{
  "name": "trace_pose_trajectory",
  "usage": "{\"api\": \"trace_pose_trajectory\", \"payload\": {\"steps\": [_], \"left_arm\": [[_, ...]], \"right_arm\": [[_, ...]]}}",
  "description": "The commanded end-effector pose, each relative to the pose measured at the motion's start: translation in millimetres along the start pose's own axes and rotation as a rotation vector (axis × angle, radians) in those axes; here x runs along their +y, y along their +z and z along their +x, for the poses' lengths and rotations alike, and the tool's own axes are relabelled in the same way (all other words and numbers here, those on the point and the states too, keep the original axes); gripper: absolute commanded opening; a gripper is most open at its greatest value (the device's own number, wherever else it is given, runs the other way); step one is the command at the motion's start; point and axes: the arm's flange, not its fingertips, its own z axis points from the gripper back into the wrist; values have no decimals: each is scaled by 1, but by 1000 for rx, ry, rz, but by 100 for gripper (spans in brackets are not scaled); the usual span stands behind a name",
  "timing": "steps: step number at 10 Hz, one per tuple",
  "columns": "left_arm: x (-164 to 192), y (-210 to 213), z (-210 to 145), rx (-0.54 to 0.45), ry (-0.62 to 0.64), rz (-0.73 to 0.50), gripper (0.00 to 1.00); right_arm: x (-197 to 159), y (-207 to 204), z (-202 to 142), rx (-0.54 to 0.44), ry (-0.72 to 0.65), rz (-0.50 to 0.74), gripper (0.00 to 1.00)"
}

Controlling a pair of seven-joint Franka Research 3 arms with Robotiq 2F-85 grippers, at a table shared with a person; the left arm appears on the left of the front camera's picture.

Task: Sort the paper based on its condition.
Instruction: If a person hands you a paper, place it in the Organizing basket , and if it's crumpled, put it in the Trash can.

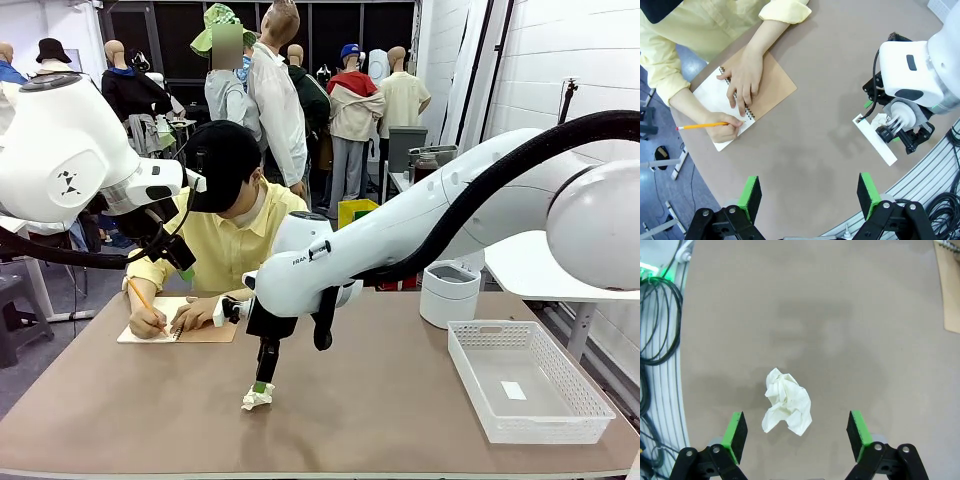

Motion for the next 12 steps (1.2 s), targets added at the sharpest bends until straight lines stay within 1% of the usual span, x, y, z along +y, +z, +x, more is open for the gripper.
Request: {"api": "trace_pose_trajectory", "payload": {"steps": [1,6,10,12], "left_arm": [[1,1,0,-1,1,0,100],[1,1,0,-1,1,0,100],[1,1,0,-1,1,0,100],[1,1,0,-1,1,0,100]], "right_arm": [[-6,-3,6,28,21,39,100],[-8,-16,6,76,36,74,100],[-12,-20,9,77,78,48,100],[-13,-25,9,92,74,61,100]]}}
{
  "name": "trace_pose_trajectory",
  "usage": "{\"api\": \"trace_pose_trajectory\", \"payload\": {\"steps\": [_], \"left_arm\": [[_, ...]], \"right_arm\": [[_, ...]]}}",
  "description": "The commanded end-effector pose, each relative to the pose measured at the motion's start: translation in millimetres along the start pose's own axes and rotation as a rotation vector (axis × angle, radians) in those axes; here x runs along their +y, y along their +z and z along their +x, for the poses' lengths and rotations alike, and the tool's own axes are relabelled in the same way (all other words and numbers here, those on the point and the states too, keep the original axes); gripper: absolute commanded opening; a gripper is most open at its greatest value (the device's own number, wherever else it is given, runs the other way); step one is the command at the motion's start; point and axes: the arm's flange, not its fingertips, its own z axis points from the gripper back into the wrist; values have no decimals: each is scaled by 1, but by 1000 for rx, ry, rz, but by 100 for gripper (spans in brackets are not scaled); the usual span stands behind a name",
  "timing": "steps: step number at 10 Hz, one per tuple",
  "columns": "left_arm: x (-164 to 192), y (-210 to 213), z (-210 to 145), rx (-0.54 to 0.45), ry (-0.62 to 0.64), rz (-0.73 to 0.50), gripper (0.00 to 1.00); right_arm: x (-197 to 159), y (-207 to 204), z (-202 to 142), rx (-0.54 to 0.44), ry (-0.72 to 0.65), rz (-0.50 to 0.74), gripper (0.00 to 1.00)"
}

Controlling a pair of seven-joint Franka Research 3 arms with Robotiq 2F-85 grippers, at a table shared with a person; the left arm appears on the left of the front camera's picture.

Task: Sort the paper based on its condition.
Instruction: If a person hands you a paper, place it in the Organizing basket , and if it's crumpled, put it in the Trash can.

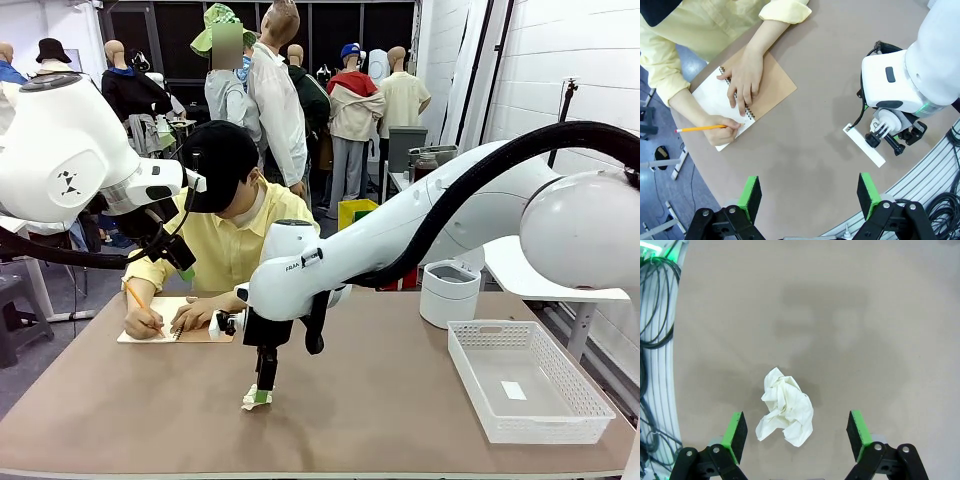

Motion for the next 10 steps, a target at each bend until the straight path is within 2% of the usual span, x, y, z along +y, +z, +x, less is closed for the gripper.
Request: {"api": "trace_pose_trajectory", "payload": {"steps": [1,9,10], "left_arm": [[1,1,0,-1,1,0,100],[1,1,0,-1,1,0,100],[1,1,0,-1,1,0,100]], "right_arm": [[-6,-2,3,27,10,14,100],[-19,-13,1,48,-30,20,100],[-19,-14,1,48,-31,24,89]]}}
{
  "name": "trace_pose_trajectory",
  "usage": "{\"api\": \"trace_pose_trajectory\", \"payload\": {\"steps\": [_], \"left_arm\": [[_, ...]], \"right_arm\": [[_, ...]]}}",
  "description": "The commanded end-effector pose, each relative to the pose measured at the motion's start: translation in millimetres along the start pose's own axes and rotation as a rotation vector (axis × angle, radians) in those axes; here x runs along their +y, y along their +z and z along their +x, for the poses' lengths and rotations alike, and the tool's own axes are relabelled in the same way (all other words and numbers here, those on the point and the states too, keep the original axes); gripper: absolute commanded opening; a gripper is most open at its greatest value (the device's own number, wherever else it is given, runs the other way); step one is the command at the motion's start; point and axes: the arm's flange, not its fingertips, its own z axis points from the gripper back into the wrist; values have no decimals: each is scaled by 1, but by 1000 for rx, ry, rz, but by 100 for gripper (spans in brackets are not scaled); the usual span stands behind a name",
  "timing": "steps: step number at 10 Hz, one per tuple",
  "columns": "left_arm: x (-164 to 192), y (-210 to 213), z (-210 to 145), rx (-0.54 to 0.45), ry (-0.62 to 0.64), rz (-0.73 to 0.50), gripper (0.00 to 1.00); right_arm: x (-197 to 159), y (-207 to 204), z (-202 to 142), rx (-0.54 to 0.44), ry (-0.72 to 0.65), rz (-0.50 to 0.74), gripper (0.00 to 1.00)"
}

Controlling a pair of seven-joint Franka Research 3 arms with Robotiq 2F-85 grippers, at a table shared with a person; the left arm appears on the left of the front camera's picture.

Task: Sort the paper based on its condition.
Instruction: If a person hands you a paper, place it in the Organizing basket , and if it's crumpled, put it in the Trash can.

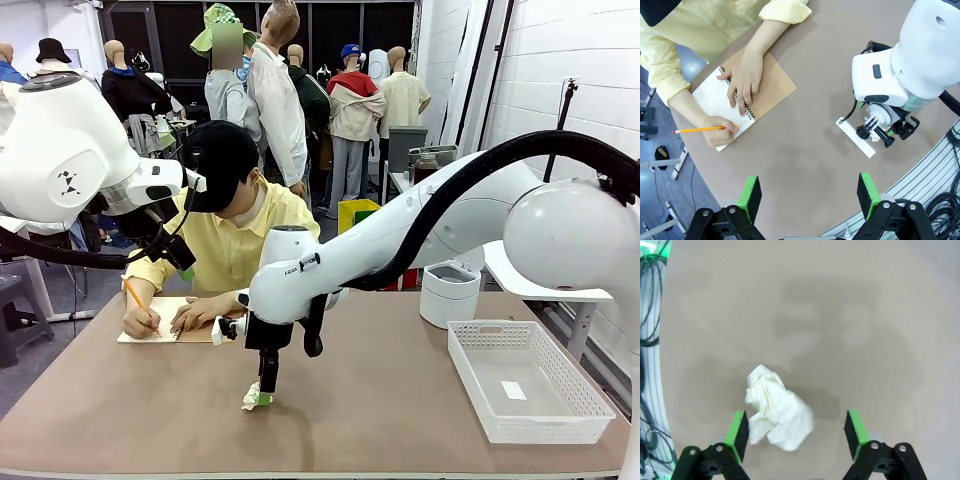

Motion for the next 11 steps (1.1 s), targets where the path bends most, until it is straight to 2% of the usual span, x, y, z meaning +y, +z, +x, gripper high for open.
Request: {"api": "trace_pose_trajectory", "payload": {"steps": [1,2,7,11], "left_arm": [[1,1,0,-1,1,0,100],[1,1,0,-1,1,0,100],[1,1,0,-1,1,0,100],[1,1,0,-1,1,0,100]], "right_arm": [[-4,0,6,23,-22,5,71],[-5,0,5,22,-32,11,62],[-9,0,5,12,-49,10,62],[-10,13,4,-5,-66,-44,62]]}}
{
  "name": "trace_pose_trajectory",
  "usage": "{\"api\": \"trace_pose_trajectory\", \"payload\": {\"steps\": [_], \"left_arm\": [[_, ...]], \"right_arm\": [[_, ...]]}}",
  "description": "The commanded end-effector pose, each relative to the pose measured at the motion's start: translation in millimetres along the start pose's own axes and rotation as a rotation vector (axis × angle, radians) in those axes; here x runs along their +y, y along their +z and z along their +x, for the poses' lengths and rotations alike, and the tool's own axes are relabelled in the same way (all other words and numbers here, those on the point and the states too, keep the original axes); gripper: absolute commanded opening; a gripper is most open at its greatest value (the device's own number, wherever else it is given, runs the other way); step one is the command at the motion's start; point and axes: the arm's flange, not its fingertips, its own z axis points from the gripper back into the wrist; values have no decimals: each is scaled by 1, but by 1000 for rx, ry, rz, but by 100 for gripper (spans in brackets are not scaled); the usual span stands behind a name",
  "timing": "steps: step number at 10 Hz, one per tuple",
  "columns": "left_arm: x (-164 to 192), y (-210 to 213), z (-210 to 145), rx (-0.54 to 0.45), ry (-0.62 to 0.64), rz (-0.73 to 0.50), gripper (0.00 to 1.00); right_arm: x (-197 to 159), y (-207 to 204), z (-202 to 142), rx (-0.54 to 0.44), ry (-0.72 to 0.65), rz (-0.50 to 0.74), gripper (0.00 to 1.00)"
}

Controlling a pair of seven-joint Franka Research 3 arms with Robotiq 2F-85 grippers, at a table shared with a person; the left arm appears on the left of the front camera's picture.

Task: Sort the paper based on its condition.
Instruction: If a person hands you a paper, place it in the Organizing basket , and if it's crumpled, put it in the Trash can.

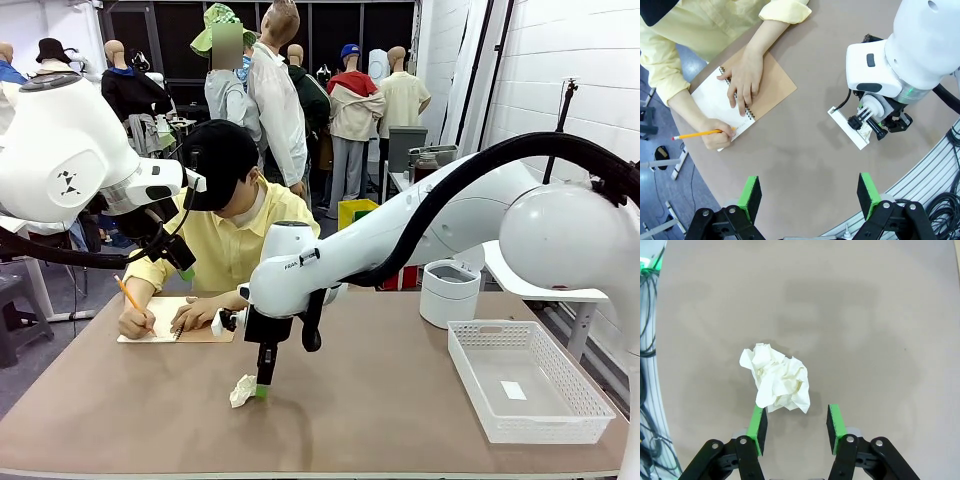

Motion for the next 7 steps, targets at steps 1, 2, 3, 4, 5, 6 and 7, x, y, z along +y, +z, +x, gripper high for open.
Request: {"api": "trace_pose_trajectory", "payload": {"steps": [1,2,3,4,5,6,7], "left_arm": [[1,1,0,-1,1,0,100],[1,1,0,-1,1,0,100],[1,1,0,-1,1,0,100],[1,1,0,-1,1,0,100],[1,1,0,-1,1,0,100],[1,1,0,-1,1,0,100],[1,1,0,-1,1,0,100]], "right_arm": [[3,4,4,12,-2,-43,62],[1,5,5,13,10,-57,62],[1,4,5,14,11,-64,62],[2,4,8,14,15,-85,62],[2,4,10,11,26,-91,62],[3,1,12,15,37,-91,62],[2,-1,15,15,50,-89,62]]}}
